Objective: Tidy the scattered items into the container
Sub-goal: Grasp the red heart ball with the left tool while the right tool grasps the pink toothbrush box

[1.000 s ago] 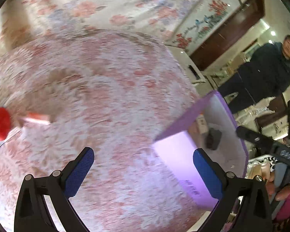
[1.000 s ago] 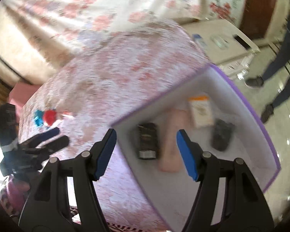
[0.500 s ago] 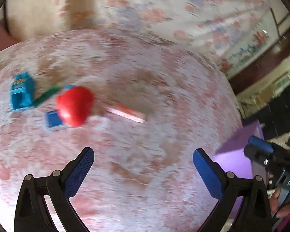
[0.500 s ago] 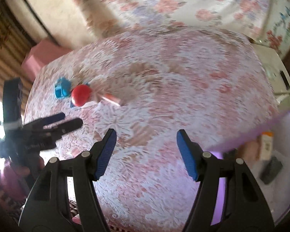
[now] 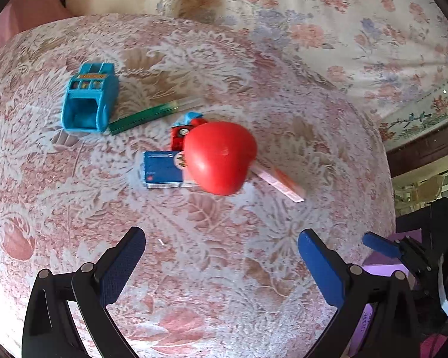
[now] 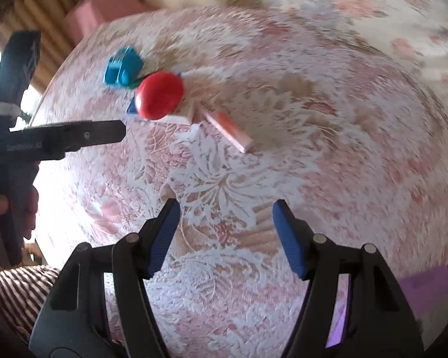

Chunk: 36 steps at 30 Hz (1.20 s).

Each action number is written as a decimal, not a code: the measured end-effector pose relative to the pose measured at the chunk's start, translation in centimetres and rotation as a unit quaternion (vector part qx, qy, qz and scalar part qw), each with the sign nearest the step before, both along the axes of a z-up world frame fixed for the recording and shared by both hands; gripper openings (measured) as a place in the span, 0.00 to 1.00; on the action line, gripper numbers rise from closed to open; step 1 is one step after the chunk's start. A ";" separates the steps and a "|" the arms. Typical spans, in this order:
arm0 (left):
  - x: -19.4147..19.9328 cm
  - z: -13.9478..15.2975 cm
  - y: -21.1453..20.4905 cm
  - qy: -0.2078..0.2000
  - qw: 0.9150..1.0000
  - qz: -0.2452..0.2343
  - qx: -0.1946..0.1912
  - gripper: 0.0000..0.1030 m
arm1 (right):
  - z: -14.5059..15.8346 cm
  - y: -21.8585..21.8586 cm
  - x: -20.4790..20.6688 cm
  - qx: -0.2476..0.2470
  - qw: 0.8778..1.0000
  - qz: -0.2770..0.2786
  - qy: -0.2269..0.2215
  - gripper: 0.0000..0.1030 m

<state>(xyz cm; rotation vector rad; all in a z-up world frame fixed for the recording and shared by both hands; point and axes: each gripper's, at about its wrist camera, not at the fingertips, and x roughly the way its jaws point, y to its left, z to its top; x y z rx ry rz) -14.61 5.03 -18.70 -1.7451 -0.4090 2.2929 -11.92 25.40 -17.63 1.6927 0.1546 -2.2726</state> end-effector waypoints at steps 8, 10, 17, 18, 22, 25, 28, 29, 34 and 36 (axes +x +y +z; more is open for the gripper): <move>-1.2 -1.4 -1.0 -0.025 0.999 0.022 0.004 1.00 | -3.3 -1.0 -5.1 0.015 0.998 0.062 -0.024 0.57; -1.7 -1.5 -1.1 -0.028 0.999 0.030 0.006 1.00 | -4.0 -1.2 -6.2 0.022 0.996 0.075 -0.032 0.57; -3.6 -1.6 -0.2 -0.027 0.999 0.046 0.009 1.00 | -5.8 -2.4 -8.6 0.041 0.989 0.133 -0.045 0.52; -3.8 -1.7 0.0 -0.028 0.998 0.048 0.011 1.00 | -6.0 -2.5 -8.8 0.042 0.989 0.137 -0.045 0.50; -4.7 -2.1 0.6 -0.030 0.998 0.055 0.014 1.00 | -6.6 -2.8 -9.8 0.035 0.988 0.144 -0.047 0.46; -5.1 -2.4 1.0 -0.029 0.998 0.056 0.009 1.00 | -6.9 -2.8 -10.3 0.021 0.988 0.143 -0.049 0.45; -5.5 -2.6 1.1 -0.028 0.998 0.062 -0.002 0.99 | -7.1 -2.8 -10.7 0.009 0.988 0.144 -0.049 0.44; -5.6 -2.7 1.1 -0.027 0.998 0.064 -0.005 0.99 | -7.1 -2.8 -10.8 0.004 0.988 0.145 -0.049 0.43; -6.4 -3.2 1.6 -0.029 0.997 0.064 -0.025 0.93 | -7.1 -2.8 -11.1 -0.006 0.988 0.148 -0.044 0.41; -6.7 -3.3 1.9 -0.028 0.997 0.064 -0.032 0.90 | -7.1 -2.9 -11.0 -0.002 0.987 0.155 -0.041 0.39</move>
